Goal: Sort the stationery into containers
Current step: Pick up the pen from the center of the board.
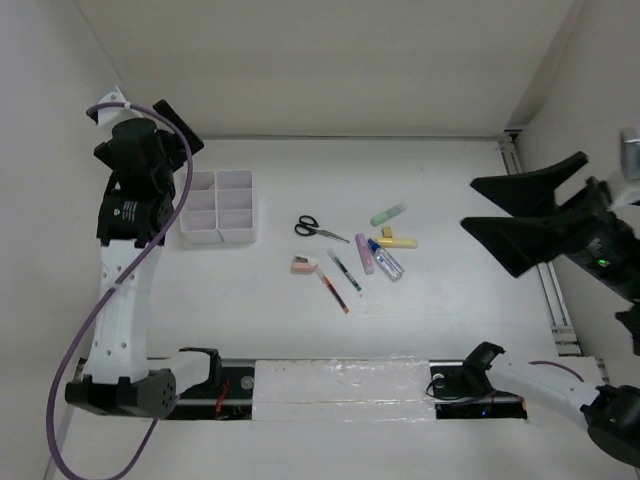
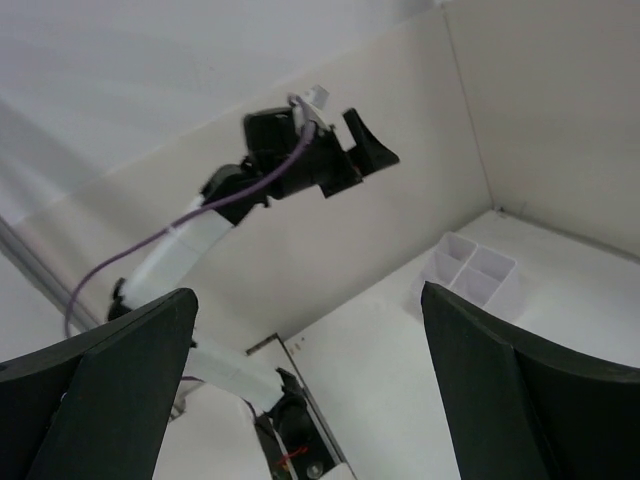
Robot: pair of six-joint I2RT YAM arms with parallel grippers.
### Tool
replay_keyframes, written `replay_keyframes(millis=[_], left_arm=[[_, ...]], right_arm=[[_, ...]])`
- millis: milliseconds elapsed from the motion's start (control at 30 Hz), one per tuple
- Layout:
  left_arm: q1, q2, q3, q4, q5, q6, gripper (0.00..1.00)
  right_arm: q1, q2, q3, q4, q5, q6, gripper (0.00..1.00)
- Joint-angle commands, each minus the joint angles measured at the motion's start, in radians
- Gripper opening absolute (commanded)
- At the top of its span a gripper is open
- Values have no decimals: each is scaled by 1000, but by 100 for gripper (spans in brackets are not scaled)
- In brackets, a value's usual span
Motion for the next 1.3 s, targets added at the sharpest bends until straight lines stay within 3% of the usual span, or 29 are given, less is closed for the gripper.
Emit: replay_keyframes(millis=[0,100,200,300,500,733,1267], left_arm=[[3,-111,-115,19,61,-16,100],[3,-174,-203,6,104,-27,100],[3,-226,-282,-17,126,-27,100],[3,-298,-350,-17,173,-27,100],[3,-429,-533,28,291,-36,100],[3,-470,-686,111,315,-13,100],[3,-489,-679,101,287,-4,100]], right_arm=[[-5,70,-222,82,-6,-20,100],[-5,141,-431,146,60,-88,100],[27,215,-537,161,166,-166,93],[46,302,-566,172,214,-188,88],[64,503,-636,169,257,-206,68],[83,666,-725,252,277,-196,60],[111,919,-701,246,353,-166,48]])
